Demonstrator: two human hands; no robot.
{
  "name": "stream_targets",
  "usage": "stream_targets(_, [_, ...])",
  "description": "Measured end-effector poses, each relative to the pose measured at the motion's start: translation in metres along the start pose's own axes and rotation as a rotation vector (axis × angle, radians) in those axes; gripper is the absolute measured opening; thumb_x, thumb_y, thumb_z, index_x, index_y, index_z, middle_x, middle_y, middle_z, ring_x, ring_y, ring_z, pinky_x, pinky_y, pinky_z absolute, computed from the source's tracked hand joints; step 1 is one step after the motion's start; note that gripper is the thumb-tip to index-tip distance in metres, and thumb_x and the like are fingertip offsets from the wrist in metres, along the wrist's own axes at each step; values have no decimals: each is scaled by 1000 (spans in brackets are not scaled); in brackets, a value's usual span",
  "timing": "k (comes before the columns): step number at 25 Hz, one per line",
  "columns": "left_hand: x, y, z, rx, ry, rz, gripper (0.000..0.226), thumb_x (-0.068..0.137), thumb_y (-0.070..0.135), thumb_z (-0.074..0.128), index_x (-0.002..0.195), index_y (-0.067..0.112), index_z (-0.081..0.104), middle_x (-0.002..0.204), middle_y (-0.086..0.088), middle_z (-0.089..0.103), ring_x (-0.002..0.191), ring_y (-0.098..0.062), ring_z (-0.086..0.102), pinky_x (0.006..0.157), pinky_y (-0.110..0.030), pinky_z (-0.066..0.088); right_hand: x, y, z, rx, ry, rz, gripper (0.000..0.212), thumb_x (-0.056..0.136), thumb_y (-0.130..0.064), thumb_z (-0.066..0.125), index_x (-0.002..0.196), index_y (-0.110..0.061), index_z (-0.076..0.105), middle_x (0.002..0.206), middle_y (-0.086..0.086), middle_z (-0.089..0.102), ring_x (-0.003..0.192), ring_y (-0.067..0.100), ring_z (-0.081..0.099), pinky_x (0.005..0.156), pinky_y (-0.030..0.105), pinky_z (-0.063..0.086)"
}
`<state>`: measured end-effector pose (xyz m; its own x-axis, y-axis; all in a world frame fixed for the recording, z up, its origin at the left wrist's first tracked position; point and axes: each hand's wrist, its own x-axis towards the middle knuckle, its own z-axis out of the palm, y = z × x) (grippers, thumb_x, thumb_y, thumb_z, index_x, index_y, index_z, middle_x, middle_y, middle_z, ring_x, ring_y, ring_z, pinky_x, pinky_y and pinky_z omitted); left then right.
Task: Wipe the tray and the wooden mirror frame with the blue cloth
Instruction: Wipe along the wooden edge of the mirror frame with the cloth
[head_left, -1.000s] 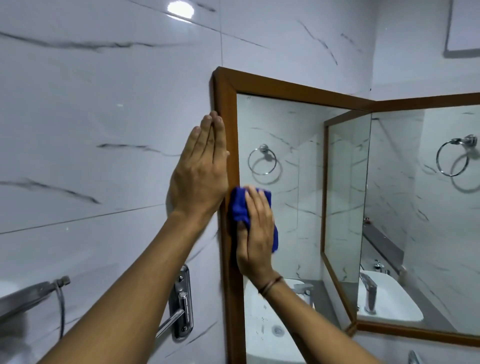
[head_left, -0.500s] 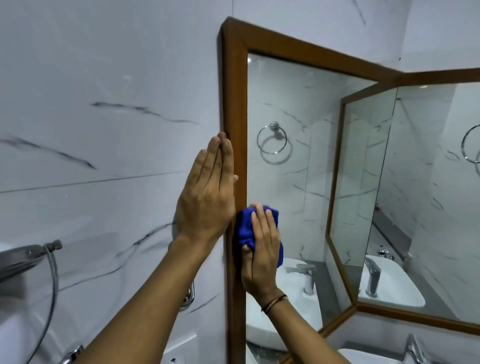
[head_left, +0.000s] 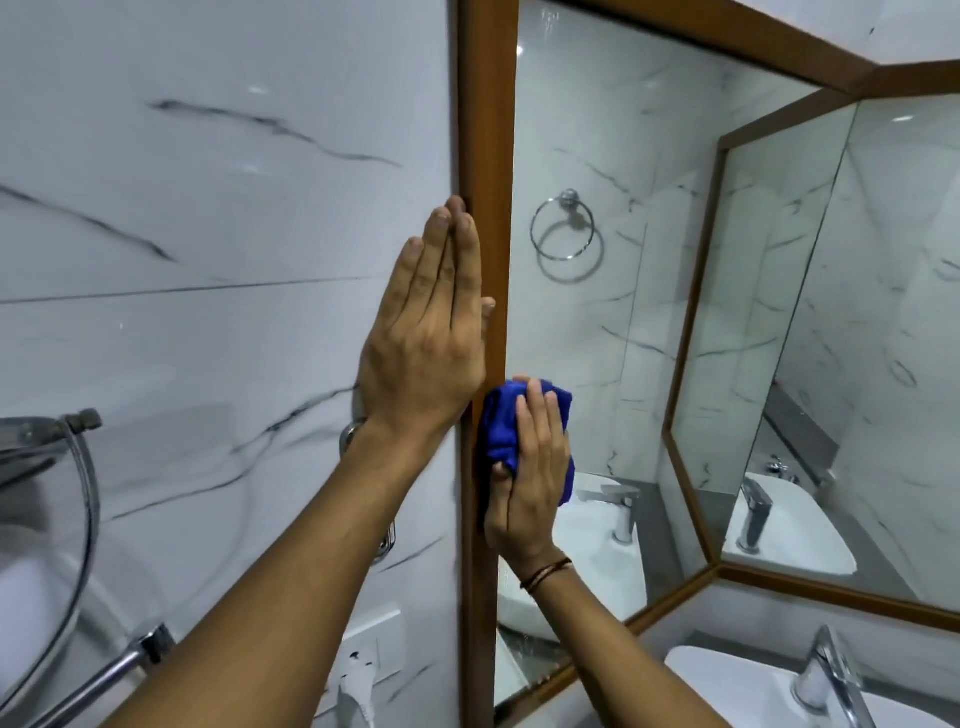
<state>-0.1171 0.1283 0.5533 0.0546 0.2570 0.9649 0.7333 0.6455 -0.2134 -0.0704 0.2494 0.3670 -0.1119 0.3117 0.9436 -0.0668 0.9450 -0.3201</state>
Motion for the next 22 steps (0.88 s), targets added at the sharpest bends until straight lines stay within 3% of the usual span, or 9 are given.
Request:
stream_targets(5, [-6,6,-1,-55,21,-27,56,124,26,29,169,-7,26,179,-24,29,168,-32,28,138,-44,29,-115,3,-34,-43,-261,24,89,101,-17,47,178,-33,4,188,-11,6,175,19,8,125,71,34])
stream_targets(7, [-9,8,3,-29,34,-30,56,124,25,31,169,-8,27,178,-24,30,167,-32,29,138,-44,29,-63,2,-30,-15,-214,-66,79,108,-20,45,178,-28,9,188,-5,11,175,26,12,130,70,32])
stream_targets(9, [-11,9,7,20,52,-28,56,124,25,33,168,-8,27,178,-24,32,167,-32,31,138,-43,27,18,-4,-15,13,-96,-138,63,117,-31,34,177,-21,19,186,2,21,174,33,20,138,58,23])
stream_targets(11, [-11,7,12,19,89,-25,56,124,26,33,168,-7,27,177,-23,34,166,-32,33,138,-42,27,56,-4,-3,6,24,-113,62,118,-40,29,176,-19,24,185,3,24,173,34,24,140,49,18])
stream_targets(13, [-8,8,13,-10,117,-31,55,124,26,33,168,-7,28,177,-23,35,166,-31,34,138,-42,27,11,1,-3,-3,8,-60,62,117,-36,33,177,-21,21,186,2,21,173,33,23,139,51,21])
stream_targets(16, [-18,10,10,-26,91,-34,55,124,25,33,168,-7,29,177,-23,34,166,-31,33,137,-44,31,-126,7,-35,-122,-245,-76,86,104,-24,50,178,-29,6,189,-6,3,176,19,5,128,61,31])
stream_targets(18, [-26,11,9,-11,69,-33,55,124,25,33,168,-7,29,177,-23,34,166,-32,32,137,-44,31,-131,22,-40,-103,-321,-106,89,103,-24,52,178,-28,3,189,-6,1,176,18,1,124,61,31])
stream_targets(20, [-21,8,10,-65,97,-51,55,123,23,34,168,-7,29,177,-23,34,167,-32,32,139,-44,27,-54,19,-28,-44,-234,-116,71,113,-26,43,178,-22,13,188,2,13,176,29,11,136,59,26])
stream_targets(22, [-15,12,13,-60,109,-48,54,122,22,36,167,-8,30,176,-23,36,166,-32,33,139,-43,25,18,20,-14,-12,-34,-69,64,116,-34,32,176,-16,21,186,8,22,174,36,17,140,53,19])
